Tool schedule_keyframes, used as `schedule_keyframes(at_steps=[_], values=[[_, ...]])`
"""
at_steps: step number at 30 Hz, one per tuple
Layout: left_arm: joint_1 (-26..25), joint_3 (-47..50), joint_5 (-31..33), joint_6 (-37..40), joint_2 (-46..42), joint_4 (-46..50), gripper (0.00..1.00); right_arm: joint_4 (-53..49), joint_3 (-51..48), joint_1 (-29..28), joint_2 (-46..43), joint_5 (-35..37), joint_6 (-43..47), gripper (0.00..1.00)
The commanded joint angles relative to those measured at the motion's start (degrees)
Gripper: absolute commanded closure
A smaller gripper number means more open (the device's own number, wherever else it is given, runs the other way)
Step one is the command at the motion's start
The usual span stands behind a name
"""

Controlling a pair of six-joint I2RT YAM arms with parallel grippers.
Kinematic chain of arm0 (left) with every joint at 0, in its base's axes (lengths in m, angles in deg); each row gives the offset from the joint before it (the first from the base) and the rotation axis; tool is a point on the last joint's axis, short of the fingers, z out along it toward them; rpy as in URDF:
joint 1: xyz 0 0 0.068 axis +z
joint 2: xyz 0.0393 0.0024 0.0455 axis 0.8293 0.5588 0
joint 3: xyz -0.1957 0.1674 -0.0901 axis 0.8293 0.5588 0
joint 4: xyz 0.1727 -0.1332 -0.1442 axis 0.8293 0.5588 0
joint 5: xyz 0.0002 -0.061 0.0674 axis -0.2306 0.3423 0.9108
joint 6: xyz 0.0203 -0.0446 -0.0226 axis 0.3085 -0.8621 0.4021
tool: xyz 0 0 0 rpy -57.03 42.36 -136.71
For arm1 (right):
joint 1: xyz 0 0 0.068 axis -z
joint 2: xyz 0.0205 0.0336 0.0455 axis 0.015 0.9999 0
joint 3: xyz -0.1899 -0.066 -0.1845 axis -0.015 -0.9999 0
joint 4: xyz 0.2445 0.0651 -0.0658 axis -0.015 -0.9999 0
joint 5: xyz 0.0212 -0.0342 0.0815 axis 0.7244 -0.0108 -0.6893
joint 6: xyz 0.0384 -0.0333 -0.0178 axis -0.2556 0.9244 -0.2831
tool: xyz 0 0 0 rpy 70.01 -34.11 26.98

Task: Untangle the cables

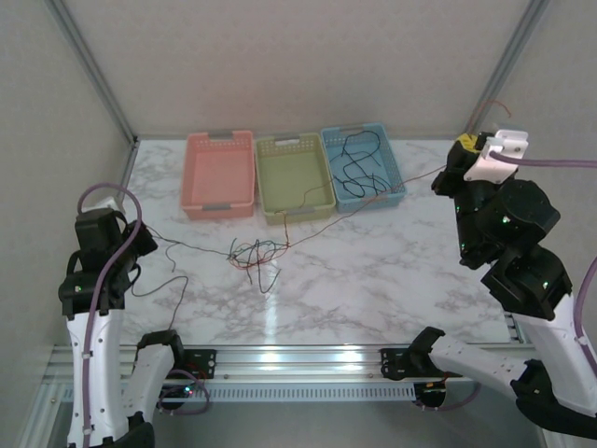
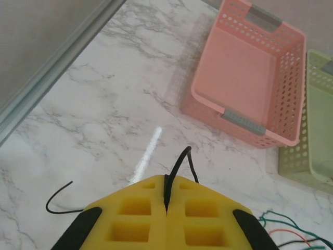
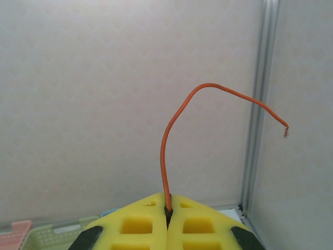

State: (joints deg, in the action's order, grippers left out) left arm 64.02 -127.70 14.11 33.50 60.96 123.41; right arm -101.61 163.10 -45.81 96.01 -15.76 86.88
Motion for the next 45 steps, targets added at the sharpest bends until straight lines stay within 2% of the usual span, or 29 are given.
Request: schedule_keyframes(at_steps=[1,9,16,24,31,33,37,40,42,45], values=[[0.3,-1.0,7.1,0.8,-0.1,2.1,1.0,5.3,1.4,-0.2,-1.1,8.2,8.3,1.0],[1.6,-1.6,14.3,-0.8,0.9,2.4,1.0,6.8,1.1,1.7,-2.3,11.0,12.2,1.0],[3.8,-1.4,13.2,-1.3,1.8,1.4,1.0,6.1,1.3,1.8,-2.6,11.2,12.9,1.0],[4.2,0.5,13.4,-1.4,1.9,0.6,1.0,9.1,2.3,4.9,-3.9,13.0,18.3,1.0],[4.5,1.5,13.4,-1.3,2.2,0.2,1.0,11.7,4.0,5.3,-5.7,13.3,22.8,1.0],[4.5,1.7,12.8,-1.3,2.1,0.1,1.0,8.2,5.4,5.3,-6.4,10.8,19.1,1.0],[4.5,2.6,5.6,-1.5,1.2,-1.9,1.0,-2.4,6.4,5.3,-6.3,-0.5,6.5,1.0],[4.5,2.7,-6.2,-2.1,2.3,-4.3,1.0,-9.5,6.6,5.3,-3.2,-10.7,-2.1,1.0],[4.6,2.0,-12.3,-2.8,4.0,-4.6,1.0,-11.2,5.1,5.2,-1.0,-16.7,-6.6,1.0],[4.5,1.2,-19.1,-3.1,6.1,-5.2,1.0,-11.8,1.6,5.2,1.7,-21.4,-11.8,1.0]])
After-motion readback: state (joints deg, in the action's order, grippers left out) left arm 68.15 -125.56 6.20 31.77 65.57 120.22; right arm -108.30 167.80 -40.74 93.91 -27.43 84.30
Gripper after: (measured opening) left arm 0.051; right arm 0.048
